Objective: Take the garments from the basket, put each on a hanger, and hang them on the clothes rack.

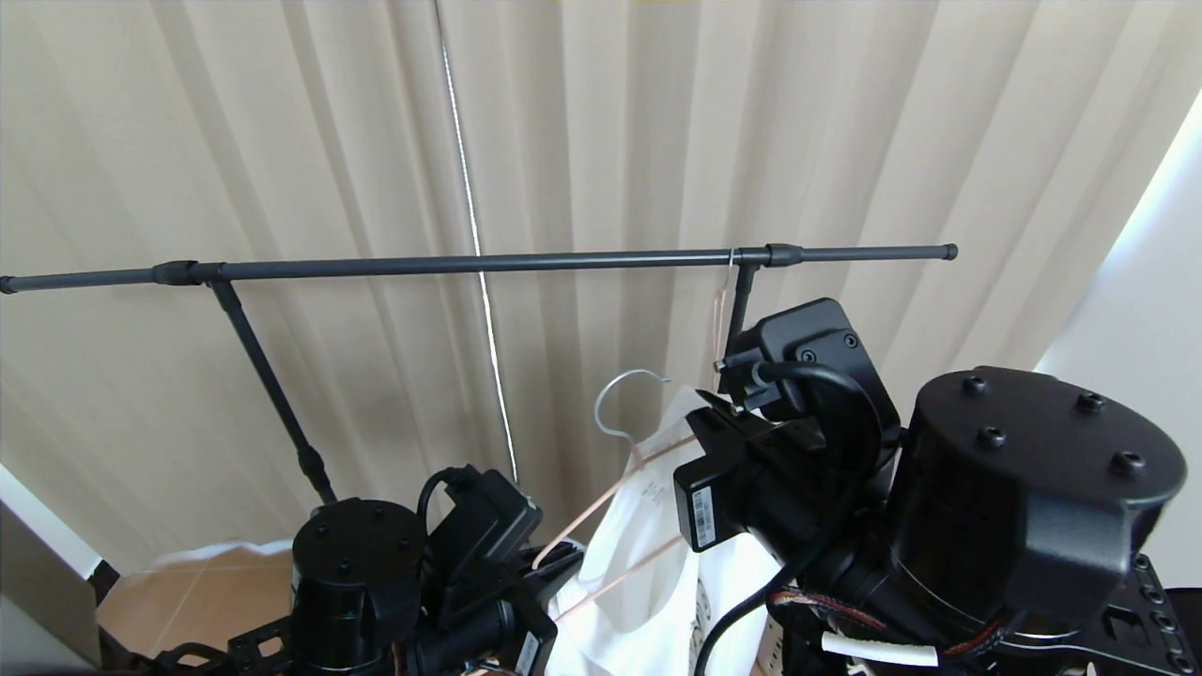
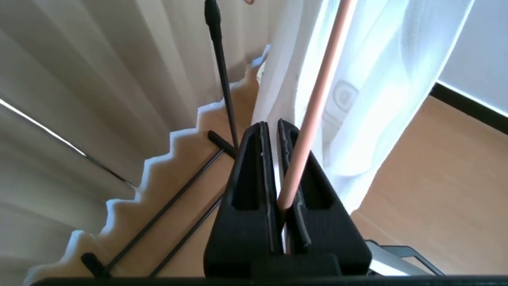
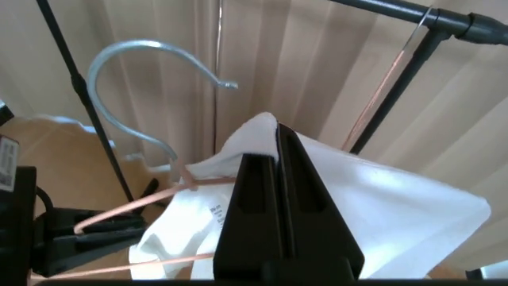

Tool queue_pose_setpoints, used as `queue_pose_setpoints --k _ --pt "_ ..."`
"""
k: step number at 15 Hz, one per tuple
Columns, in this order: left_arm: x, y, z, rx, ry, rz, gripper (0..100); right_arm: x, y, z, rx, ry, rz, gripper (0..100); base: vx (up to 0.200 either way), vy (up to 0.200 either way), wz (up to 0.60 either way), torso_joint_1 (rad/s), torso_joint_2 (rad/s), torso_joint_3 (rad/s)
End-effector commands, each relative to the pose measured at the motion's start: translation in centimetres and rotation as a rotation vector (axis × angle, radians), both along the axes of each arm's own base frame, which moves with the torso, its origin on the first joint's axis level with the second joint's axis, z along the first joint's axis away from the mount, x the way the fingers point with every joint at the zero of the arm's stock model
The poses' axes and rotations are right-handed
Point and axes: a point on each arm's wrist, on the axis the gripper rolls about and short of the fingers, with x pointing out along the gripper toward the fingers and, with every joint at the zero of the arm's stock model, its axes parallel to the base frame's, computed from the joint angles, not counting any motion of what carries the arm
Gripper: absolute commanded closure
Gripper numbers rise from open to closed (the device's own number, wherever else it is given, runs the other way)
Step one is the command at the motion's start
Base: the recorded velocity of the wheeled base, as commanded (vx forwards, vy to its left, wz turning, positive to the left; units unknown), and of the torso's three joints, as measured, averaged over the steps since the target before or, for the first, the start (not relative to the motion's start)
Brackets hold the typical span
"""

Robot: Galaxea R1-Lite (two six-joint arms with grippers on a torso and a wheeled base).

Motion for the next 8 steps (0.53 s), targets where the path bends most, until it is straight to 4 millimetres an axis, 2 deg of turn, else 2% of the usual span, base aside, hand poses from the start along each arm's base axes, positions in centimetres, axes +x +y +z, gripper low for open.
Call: queue_pose_setpoints --k 1,2,3,8 --pt "0.02 0.03 -0.06 0.002 0.001 0.001 100 0.00 0.10 -0.16 -0.003 0.002 0.002 100 0.000 0.000 0.00 0.000 0.00 0.000" --pt "-0.03 0.02 -0.08 0.003 0.002 0.000 100 -0.03 0.05 -0.13 0.001 -0.001 0.002 100 0.000 0.000 0.00 0.000 0.00 0.000" --pt "-0.04 0.03 -0.05 0.000 -0.001 0.000 100 -0.01 0.08 -0.13 0.004 -0.002 0.000 0 0.000 0.000 0.00 0.000 0.00 0.000" --pt "-0.12 0.11 -0.04 -0.035 -0.037 -0.002 100 0.22 -0.14 0.46 0.016 -0.019 -0.050 0 0.000 0.000 0.00 0.000 0.00 0.000"
